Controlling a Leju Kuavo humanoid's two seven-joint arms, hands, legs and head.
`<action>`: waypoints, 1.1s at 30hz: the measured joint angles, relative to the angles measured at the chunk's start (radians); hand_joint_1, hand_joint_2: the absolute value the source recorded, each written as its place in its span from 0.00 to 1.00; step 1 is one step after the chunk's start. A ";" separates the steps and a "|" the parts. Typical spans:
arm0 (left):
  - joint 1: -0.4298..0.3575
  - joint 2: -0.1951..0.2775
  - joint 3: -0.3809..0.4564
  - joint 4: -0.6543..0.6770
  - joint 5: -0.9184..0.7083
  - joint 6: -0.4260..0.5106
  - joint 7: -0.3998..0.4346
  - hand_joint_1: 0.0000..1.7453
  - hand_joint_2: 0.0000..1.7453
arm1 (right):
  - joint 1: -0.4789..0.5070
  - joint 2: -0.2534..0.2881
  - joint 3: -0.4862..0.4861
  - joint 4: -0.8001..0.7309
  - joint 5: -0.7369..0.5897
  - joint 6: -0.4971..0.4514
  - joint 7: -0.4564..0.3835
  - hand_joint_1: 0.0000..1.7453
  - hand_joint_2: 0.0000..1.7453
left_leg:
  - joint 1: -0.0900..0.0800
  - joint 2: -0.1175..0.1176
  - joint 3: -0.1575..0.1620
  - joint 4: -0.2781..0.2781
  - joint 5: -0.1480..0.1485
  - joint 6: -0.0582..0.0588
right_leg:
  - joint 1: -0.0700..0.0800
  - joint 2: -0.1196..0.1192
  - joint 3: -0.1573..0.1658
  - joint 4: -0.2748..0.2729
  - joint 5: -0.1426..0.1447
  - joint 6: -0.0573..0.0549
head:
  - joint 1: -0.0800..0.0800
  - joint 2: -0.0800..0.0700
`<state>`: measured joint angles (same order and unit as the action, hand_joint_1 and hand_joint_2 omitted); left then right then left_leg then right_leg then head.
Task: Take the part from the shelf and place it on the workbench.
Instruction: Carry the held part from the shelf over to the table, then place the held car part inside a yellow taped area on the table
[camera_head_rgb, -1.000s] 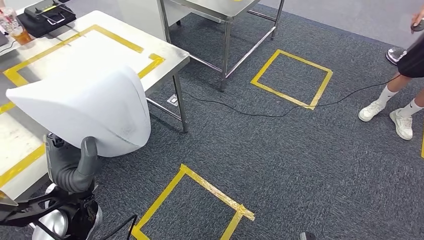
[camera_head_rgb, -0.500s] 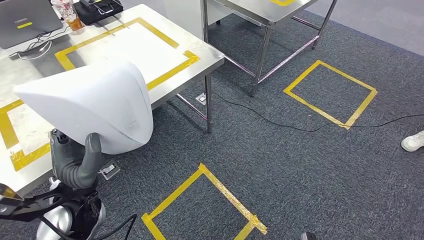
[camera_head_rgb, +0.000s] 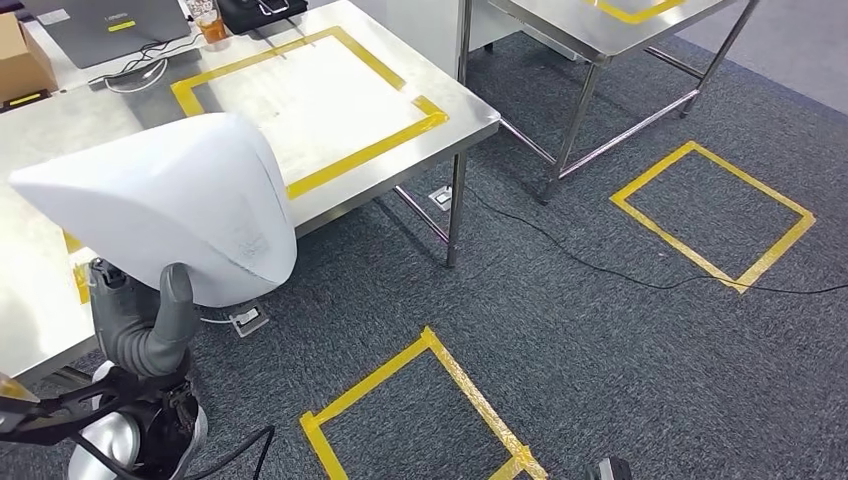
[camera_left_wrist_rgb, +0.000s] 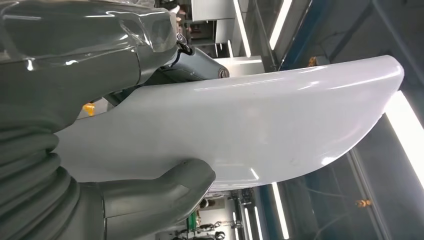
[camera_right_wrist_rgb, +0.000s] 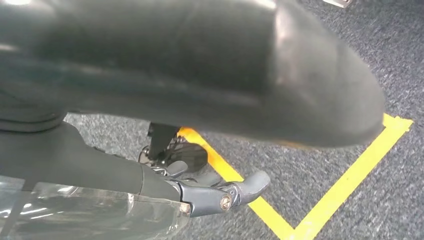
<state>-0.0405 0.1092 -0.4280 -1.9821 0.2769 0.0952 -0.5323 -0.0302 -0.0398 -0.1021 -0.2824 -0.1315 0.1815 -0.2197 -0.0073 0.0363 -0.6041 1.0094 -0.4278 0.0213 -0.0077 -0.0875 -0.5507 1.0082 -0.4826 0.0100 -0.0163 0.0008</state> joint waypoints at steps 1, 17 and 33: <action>-0.001 0.001 0.000 0.000 0.000 0.002 -0.001 0.96 1.00 | -0.001 0.000 0.001 0.000 -0.002 -0.001 0.000 0.00 0.00 | 0.003 -0.005 0.005 -0.009 0.004 0.006 | -0.001 0.011 -0.004 0.009 -0.006 0.002 | 0.001 0.000; -0.004 0.005 -0.014 0.000 -0.002 0.023 -0.007 0.96 1.00 | 0.004 -0.004 0.008 0.002 -0.015 -0.010 0.002 0.00 0.00 | 0.019 -0.057 -0.006 0.037 -0.030 -0.028 | -0.021 0.085 -0.032 0.013 0.028 0.001 | 0.009 0.000; -0.005 0.017 -0.025 -0.002 -0.005 0.030 -0.007 0.96 1.00 | 0.005 0.000 0.018 0.001 -0.022 -0.009 -0.001 0.00 0.00 | 0.002 -0.032 0.036 -0.027 -0.003 0.026 | 0.002 0.082 -0.055 0.068 -0.009 -0.001 | 0.011 0.000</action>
<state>-0.0452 0.1267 -0.4528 -1.9837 0.2715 0.1255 -0.5390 -0.0248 -0.0399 -0.0836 -0.2810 -0.1539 0.1720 -0.2205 -0.0052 0.0045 -0.5684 0.9822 -0.4311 0.0476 -0.0053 -0.0054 -0.6058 1.0759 -0.4919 0.0094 -0.0052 0.0008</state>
